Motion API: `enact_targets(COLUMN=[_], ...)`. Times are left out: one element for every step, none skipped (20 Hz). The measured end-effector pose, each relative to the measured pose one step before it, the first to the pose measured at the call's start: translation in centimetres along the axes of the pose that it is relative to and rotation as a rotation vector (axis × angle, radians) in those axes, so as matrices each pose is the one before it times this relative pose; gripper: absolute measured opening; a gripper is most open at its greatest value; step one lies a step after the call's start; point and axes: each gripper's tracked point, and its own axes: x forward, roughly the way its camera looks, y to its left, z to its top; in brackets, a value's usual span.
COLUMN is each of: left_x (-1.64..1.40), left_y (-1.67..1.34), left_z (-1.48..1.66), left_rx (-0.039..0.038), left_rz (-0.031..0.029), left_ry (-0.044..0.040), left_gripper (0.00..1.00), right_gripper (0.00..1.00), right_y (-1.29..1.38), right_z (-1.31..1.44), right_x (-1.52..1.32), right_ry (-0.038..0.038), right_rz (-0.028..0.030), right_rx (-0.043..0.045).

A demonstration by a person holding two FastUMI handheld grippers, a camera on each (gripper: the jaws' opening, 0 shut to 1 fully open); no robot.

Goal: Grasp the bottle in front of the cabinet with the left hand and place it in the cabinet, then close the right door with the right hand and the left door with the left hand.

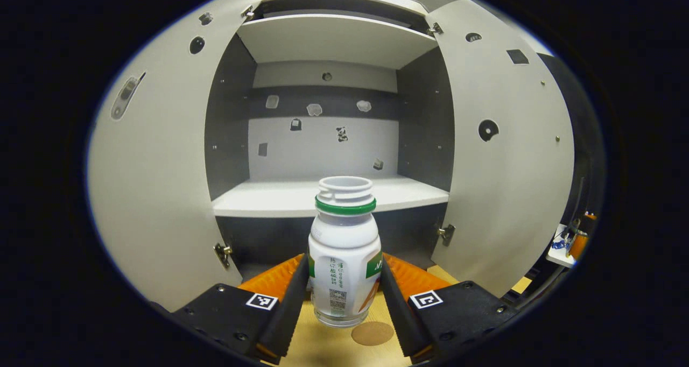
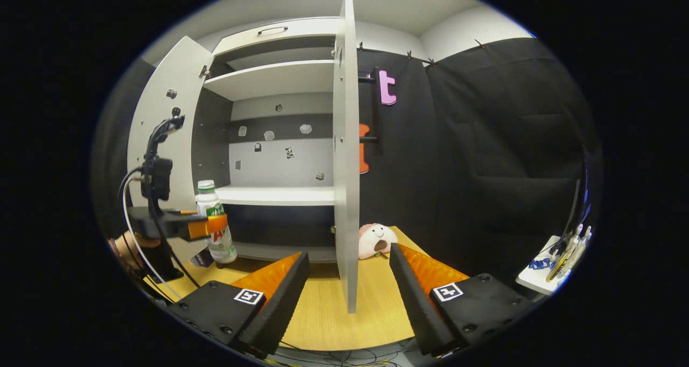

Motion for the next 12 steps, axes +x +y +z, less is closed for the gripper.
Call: enact_targets(left_x=[0.360, 0.379, 0.622, 0.613, 0.718, 0.867, 0.881, 0.829, 0.910, 0.833, 0.913, 0.845], left_y=[0.480, 0.284, 0.320, 0.262, 0.313, 0.180, 0.140, 0.128, 0.231, 0.287, 0.214, 0.142], left_z=[1.323, 1.351, 1.592, 1.329, 1.081, 0.996, 0.954, 0.848, 0.853, 0.549, 0.419, 0.271], left_rx=[-0.00661, -0.00814, -0.00409, 0.00367, 0.00346, -0.00147, -0.00258, -0.00079, 0.00529, 0.00620, 0.00087, -0.00583], left_rz=[0.00496, 0.00263, 0.00329, 0.00338, 0.00247, 0.00062, -0.00191, 0.00060, 0.00560, 0.00884, 0.00522, 0.00291], left_ry=[-0.00989, -0.01173, -0.01816, -0.01244, -0.00100, -0.00493, -0.00382, -0.00673, -0.00519, -0.00258, 0.00293, 0.00588], left_gripper=[0.75, 0.75, 0.75, 0.75, 0.75, 0.75, 0.75, 0.75, 0.75, 0.75, 0.75, 0.75], right_gripper=[0.98, 0.98, 0.98, 0.98, 0.98, 0.98, 0.98, 0.98, 0.98, 0.98, 0.98, 0.98], right_y=[-0.220, -0.134, -0.203, -0.230, -0.022, -0.126, -0.163, -0.034, -0.113, -0.224, -0.159, -0.389], right_z=[-0.166, -0.128, -0.227, -0.210, -0.179, -0.166, -0.141, -0.114, -0.205, -0.132, -0.133, -0.083], right_x=[-0.186, -0.048, -0.163, -0.223, -0.109, -0.023, -0.071, -0.036, -0.007, 0.062, -0.006, 0.033], right_ry=[0.00149, 0.00209, 0.00429, 0.00317, 0.00197, 0.00300, 0.00348, 0.00463, 0.00394, 0.00345, 0.00306, 0.00211], right_rz=[-0.00417, -0.00442, -0.00442, -0.00415, -0.00447, -0.00354, -0.00334, -0.00269, -0.00362, -0.00491, -0.00439, -0.00606], right_rx=[-0.00143, -0.00141, -0.00140, -0.00313, -0.00231, 0.00038, 0.00116, 0.00271, 0.00311, 0.00362, 0.00315, 0.00187])
